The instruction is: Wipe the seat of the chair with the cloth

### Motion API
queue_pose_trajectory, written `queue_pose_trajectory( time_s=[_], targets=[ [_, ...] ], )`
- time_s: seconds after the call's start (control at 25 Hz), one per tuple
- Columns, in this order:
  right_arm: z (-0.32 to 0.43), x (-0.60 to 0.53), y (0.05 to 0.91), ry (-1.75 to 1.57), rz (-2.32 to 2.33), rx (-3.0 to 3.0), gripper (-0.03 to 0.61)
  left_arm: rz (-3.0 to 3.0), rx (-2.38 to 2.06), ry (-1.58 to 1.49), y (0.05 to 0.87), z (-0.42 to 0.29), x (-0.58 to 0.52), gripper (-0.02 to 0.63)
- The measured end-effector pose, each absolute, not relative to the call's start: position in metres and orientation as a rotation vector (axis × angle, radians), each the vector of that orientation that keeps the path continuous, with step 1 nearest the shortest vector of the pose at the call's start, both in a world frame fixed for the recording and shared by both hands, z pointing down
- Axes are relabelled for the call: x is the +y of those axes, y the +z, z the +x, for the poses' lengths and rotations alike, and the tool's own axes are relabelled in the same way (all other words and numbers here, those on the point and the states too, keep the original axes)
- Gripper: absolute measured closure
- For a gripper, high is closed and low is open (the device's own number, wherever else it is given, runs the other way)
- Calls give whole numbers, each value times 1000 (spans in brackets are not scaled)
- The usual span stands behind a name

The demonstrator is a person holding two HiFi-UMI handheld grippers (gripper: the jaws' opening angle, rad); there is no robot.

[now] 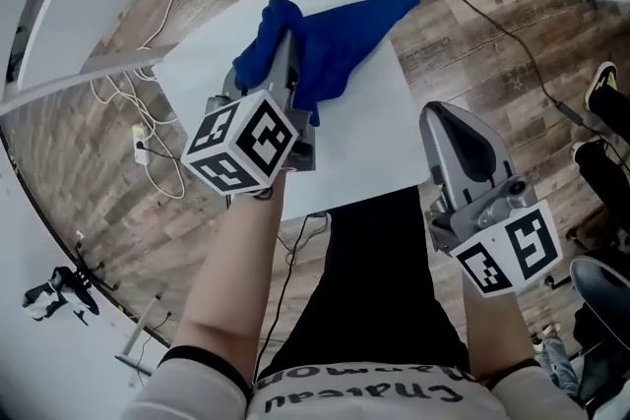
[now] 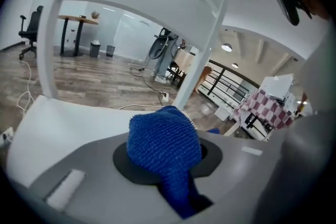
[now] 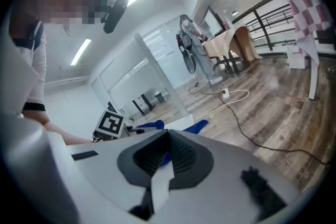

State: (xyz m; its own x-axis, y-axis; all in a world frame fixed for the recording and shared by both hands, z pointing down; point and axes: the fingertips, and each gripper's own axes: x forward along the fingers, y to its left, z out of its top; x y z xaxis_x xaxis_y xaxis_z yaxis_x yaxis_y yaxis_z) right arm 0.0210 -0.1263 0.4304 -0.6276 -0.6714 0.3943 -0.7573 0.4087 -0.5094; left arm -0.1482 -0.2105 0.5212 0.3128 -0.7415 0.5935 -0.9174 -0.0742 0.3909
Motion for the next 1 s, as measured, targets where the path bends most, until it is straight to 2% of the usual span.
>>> queue_pose_trajectory(
  time_s=[0.24, 0.44, 0.6, 1.0],
  targets=[
    [-77, -114, 431, 1019, 987, -2616, 565, 1675, -1686, 514, 544, -284, -136, 520],
    [-127, -95, 432, 976, 788, -2645, 565, 1495, -1914, 768, 548, -372, -75, 520],
    [-143, -86, 434, 974, 738, -2637, 565, 1551, -1882, 940, 558, -370, -60, 522],
    [-110, -89, 434, 1015, 897, -2613, 565, 1606, -1758, 891, 560, -331, -99, 525]
  ],
)
